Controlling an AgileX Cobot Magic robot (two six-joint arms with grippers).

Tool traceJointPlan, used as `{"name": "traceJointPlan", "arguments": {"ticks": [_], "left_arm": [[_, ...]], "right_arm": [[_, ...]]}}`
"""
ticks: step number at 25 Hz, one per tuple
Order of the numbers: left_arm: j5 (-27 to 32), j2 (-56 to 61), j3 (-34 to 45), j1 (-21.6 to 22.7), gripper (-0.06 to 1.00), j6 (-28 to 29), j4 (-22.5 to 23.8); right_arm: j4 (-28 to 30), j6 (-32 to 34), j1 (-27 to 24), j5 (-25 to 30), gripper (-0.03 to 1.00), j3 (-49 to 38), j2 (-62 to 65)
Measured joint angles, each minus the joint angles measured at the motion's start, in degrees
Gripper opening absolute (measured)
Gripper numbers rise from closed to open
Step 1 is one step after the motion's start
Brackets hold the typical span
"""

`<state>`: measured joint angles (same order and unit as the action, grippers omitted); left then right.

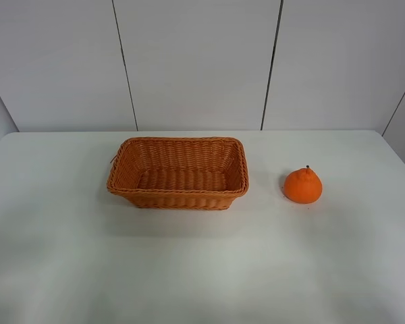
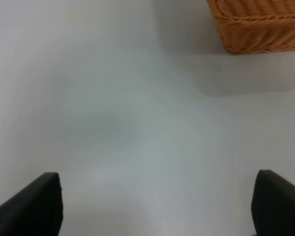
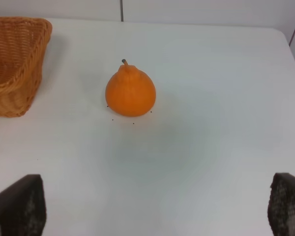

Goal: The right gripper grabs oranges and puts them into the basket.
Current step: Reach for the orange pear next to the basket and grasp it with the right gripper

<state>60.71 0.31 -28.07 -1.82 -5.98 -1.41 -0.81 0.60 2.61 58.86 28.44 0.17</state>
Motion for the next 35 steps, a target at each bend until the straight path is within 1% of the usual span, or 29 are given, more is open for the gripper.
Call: {"name": "traceJointPlan", "arguments": {"ticks": [10,14,17,25,31,35], "left_arm": [[0.0,0.0,0.0,0.0,0.88,0.0,0.0],[0.0,0.0,0.0,0.0,0.88,0.0,0.0],[0.0,0.0,0.0,0.0,0.88,0.0,0.0],[0.0,0.0,0.0,0.0,0.88,0.0,0.0],[0.0,0.0,0.0,0.0,0.88,0.0,0.0],[0.0,0.0,0.0,0.0,0.88,0.0,0.0]], "right_arm": [[-0.1,0.0,0.0,0.0,0.69,0.0,0.0],[0.0,-0.2,0.0,0.0,0.69,1.6,-5.9],[0.0,-0.2,0.0,-0.6,0.69,6.0,-16.3],[-0.6,-0.2,0.0,-1.3,0.69,20.6,-52.1],[-0.7,-0.2,0.0,-0.5,0.69,35.6,-79.3],[-0.8,-0.2,0.0,2.1,0.69,47.0,-93.6]]}}
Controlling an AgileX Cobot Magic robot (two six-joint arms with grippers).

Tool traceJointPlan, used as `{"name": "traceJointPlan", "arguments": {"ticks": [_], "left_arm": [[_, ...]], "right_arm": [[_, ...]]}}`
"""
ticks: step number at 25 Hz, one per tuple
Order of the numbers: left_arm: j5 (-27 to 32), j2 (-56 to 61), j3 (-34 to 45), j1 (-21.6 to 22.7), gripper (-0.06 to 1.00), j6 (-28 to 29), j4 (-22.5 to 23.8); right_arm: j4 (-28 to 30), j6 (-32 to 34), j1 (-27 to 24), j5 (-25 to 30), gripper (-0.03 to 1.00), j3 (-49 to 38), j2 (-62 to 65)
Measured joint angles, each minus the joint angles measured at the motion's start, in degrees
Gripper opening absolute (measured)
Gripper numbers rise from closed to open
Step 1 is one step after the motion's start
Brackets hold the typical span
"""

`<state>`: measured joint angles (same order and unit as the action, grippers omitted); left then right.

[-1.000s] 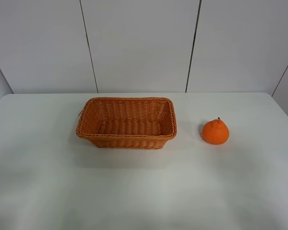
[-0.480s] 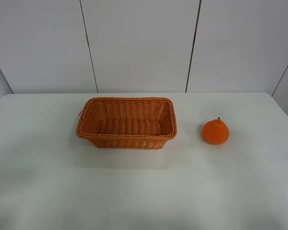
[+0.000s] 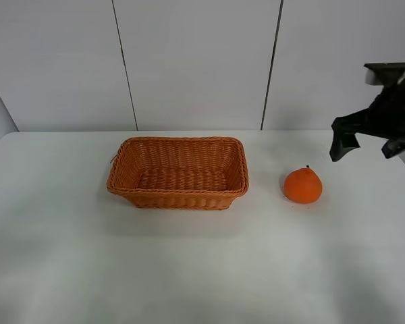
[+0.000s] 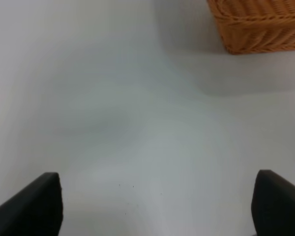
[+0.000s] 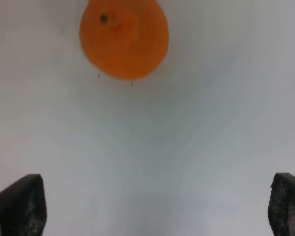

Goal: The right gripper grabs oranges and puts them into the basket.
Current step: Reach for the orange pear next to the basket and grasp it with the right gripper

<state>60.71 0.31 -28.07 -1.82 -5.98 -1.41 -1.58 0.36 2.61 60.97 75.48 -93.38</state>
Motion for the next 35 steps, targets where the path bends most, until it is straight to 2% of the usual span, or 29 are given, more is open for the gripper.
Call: {"name": "traceJointPlan", "arguments": {"ticks": [4,9,15,35], "left_arm": [[0.0,0.0,0.0,0.0,0.88,0.0,0.0],[0.0,0.0,0.0,0.0,0.88,0.0,0.0],[0.0,0.0,0.0,0.0,0.88,0.0,0.0],[0.0,0.0,0.0,0.0,0.88,0.0,0.0]], "right_arm": [[-1.1,-0.8,0.0,1.6,0.69,9.5,-10.7],[-1.9,-1.7,0.6,1.9,0.69,14.9,-16.9],[-0.9,-2.5,3.4,0.5,0.69,15.4,-18.8],[-0.5,-1.8,3.3,-3.6,0.69,15.4,-34.4]]}}
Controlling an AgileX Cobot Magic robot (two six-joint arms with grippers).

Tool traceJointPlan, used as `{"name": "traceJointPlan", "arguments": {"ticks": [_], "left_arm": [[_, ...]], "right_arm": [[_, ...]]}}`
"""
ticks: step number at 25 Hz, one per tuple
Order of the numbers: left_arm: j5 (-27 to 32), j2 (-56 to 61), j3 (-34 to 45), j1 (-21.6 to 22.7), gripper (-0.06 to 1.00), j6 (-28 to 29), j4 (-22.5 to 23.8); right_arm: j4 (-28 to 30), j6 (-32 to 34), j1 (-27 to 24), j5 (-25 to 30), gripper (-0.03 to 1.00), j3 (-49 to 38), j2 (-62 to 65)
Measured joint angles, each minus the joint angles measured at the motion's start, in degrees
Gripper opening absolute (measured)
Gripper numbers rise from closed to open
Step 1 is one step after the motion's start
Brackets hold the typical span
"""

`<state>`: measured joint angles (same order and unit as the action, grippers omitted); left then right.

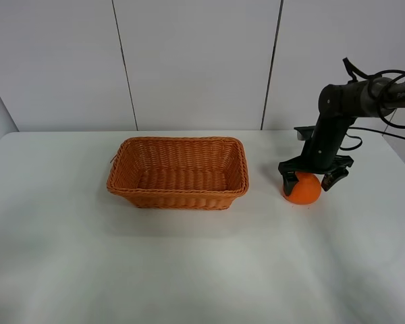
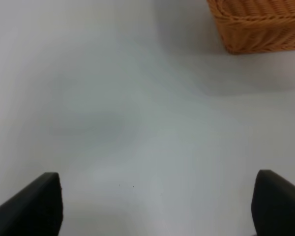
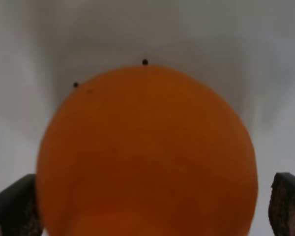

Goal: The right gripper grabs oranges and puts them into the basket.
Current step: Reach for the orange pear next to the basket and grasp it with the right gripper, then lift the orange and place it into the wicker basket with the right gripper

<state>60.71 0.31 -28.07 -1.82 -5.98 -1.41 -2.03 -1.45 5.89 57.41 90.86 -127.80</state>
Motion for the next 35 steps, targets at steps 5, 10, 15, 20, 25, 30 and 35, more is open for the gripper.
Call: {"name": "traceJointPlan", "arguments": {"ticks": [5,10,15,20,25,30,35], "left_arm": [[0.0,0.0,0.0,0.0,0.88,0.0,0.0],[0.0,0.0,0.0,0.0,0.88,0.0,0.0],[0.0,0.0,0.0,0.0,0.88,0.0,0.0],[0.0,0.0,0.0,0.0,0.88,0.0,0.0],[0.0,0.0,0.0,0.0,0.88,0.0,0.0],[0.0,0.0,0.0,0.0,0.88,0.0,0.0],[0.0,0.0,0.0,0.0,0.88,0.0,0.0]], "right_arm": [[-0.3,0.2,0.0,-0.4,0.58,0.1,-0.5],[-0.3,0.4,0.0,0.0,0.22,0.3,-0.1],[-0.2,0.3,0.0,0.2,0.14,0.2,2.4],[0.6,0.2,0.0,0.6,0.13,0.2,9.6],[0.6,0.1,0.0,6.2,0.13,3.5,16.2],[0.7,0.1,0.7,11.2,0.13,11.7,16.1],[2.0,0.1,6.1,12.5,0.13,19.8,14.2]]}}
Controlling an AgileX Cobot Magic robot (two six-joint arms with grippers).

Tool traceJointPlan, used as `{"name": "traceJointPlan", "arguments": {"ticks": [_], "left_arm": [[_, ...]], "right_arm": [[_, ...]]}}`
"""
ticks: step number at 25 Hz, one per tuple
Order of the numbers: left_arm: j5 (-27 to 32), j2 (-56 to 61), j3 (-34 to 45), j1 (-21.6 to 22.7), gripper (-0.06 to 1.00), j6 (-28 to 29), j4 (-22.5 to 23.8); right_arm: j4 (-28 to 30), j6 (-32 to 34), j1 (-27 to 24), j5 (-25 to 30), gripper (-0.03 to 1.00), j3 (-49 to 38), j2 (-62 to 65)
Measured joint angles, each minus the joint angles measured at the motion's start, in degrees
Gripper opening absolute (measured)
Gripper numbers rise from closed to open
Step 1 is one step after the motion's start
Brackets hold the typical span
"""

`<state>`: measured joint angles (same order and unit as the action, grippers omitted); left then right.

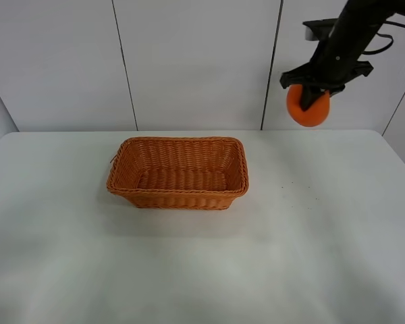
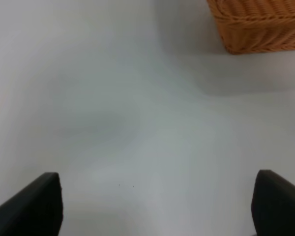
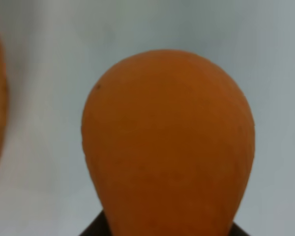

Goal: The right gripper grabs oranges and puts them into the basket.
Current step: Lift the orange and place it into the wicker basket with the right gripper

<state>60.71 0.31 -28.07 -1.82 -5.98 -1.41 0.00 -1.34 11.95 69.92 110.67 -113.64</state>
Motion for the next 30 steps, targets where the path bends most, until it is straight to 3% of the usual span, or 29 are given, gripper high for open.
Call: {"name": "traceJointPlan", "arguments": {"ticks": [9,15,22,27,30], "left_arm": [[0.0,0.0,0.0,0.0,0.88,0.0,0.0],[0.0,0.0,0.0,0.0,0.88,0.0,0.0],[0.0,0.0,0.0,0.0,0.88,0.0,0.0],[0.0,0.0,0.0,0.0,0.88,0.0,0.0],[0.0,0.0,0.0,0.0,0.88,0.0,0.0]], "right_arm": [[-0.4,0.0,14.9,0.0,0.13,9.5,-4.6],[-0.6,0.0,22.7,-5.3,0.13,9.5,-9.5],[-1.0,0.0,25.3,-12.7,0.13,9.5,-18.7],[-0.6,0.0,25.3,-14.2,0.14,9.5,-23.5],[-0.9,0.0,25.3,-14.3,0.24,9.5,-24.4]]}}
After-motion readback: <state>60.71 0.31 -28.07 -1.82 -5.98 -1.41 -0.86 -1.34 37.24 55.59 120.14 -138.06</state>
